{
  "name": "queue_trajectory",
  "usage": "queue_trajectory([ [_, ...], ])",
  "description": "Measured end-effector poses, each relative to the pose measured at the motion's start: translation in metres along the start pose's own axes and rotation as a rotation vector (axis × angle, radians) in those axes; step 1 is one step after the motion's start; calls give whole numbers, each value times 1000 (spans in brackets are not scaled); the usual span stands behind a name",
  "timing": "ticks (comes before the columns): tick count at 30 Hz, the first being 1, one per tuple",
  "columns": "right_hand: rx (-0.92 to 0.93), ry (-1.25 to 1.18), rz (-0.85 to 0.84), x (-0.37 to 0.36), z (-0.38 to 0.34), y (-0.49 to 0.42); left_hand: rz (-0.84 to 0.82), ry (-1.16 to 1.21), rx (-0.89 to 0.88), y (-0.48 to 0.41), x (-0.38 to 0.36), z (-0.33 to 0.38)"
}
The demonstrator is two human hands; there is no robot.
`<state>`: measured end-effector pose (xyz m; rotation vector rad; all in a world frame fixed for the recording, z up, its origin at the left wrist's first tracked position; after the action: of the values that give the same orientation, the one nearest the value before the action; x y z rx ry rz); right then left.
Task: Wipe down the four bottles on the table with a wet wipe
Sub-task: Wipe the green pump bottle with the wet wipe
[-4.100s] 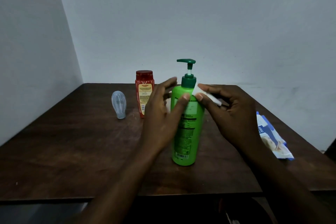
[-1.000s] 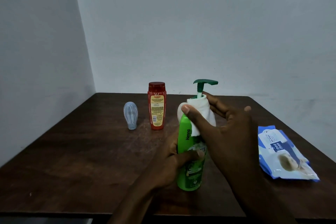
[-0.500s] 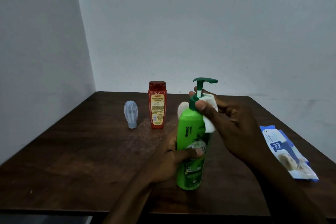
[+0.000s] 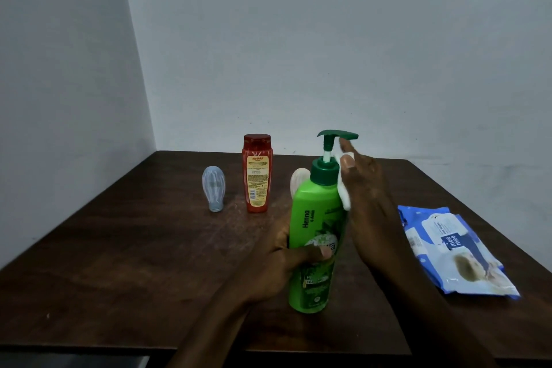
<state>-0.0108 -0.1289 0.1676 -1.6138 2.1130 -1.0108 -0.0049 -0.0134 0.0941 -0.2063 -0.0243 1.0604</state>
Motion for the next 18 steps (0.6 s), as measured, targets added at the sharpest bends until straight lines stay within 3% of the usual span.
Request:
queue_trajectory([
  [4, 10, -58, 203, 20, -1, 7, -4, -3, 2, 1, 0, -1],
  [8, 96, 35, 336, 35, -14, 17, 1, 14, -12, 2, 0, -1],
  [15, 211, 198, 107, 16, -30, 28, -2, 51, -5, 0, 0, -2],
  [18, 152, 232, 49, 18, -20, 25, -3, 47, -1, 1, 1, -3],
])
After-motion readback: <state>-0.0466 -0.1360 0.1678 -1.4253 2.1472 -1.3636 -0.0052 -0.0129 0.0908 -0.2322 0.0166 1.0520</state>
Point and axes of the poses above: each hand's wrist, its own y-axis away from the middle knuckle, its own x-axis out of the back of the hand, z = x × y, the point moved 10 cm from there along -y, towards the middle knuckle, and after that the axes turned 8 degrees about x, right-handed, at the moved point
